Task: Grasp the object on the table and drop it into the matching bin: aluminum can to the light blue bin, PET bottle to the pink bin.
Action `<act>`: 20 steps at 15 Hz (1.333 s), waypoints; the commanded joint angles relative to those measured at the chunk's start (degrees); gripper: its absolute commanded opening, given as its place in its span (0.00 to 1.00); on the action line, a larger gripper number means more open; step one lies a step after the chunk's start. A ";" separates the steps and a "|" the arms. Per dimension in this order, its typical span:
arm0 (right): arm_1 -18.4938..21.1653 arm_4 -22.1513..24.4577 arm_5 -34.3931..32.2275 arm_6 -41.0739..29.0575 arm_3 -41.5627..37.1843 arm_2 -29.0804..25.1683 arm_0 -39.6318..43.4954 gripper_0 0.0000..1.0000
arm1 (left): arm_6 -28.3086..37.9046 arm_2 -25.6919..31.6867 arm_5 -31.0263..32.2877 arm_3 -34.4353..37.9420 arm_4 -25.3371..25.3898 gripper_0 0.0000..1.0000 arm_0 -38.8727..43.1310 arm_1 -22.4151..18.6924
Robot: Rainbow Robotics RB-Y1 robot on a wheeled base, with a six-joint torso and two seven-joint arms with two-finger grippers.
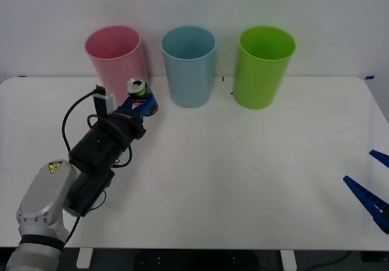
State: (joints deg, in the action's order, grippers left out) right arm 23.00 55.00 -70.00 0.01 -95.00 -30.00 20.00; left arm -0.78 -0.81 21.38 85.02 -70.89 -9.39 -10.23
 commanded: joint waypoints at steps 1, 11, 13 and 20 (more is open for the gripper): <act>0.00 0.00 0.00 -0.01 0.00 0.00 0.00 1.00 | 0.69 -0.69 -0.02 3.04 2.16 0.00 0.69 -0.93; 0.00 0.00 0.00 -0.01 0.00 0.00 0.00 1.00 | 3.68 -2.89 -5.12 5.59 7.69 0.00 -7.40 -1.90; 0.00 0.00 0.00 -0.01 0.00 0.00 0.00 1.00 | 4.65 -4.38 -8.72 5.59 7.96 0.01 -9.94 -1.81; 0.00 0.00 0.00 -0.01 0.00 0.00 0.00 1.00 | 5.09 -8.60 -15.75 -4.52 9.19 0.01 -21.72 -1.81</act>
State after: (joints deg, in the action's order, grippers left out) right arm 23.00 55.00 -70.00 0.00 -95.00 -30.00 20.00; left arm 4.26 -9.33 5.70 82.04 -61.70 -29.92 -12.05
